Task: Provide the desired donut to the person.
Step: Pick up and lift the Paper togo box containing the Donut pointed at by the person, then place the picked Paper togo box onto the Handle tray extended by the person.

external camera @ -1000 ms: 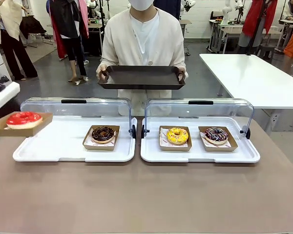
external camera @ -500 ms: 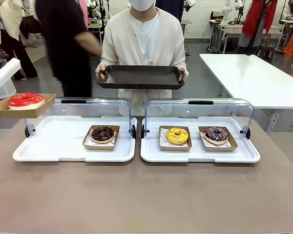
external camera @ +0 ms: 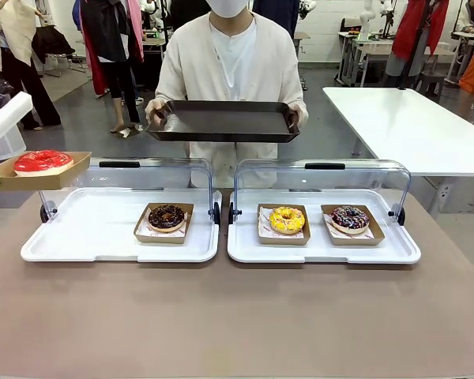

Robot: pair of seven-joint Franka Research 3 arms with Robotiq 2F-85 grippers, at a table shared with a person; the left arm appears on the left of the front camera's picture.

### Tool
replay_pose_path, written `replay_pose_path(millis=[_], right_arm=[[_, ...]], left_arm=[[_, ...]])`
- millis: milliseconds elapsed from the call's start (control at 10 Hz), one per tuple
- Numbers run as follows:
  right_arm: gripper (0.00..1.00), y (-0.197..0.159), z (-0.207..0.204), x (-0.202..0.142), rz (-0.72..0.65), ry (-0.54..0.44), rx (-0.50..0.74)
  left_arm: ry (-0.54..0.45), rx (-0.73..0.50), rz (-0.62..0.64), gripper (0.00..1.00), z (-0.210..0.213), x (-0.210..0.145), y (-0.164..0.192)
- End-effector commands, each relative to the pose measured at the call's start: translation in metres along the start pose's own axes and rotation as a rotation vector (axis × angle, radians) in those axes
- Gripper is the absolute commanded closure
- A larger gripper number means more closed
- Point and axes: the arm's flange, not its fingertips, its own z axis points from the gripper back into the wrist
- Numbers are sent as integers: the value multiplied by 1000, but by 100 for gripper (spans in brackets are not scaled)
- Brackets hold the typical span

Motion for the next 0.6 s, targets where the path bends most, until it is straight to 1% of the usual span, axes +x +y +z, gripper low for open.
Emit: replay_pose_path(millis=[0, 500], right_arm=[[0, 0, 1, 1, 4, -10, 1], [0, 0, 1, 1, 4, -10, 1]], left_arm=[[15, 0, 4, 100, -1, 1, -4], [15, 0, 4, 100, -1, 1, -4]])
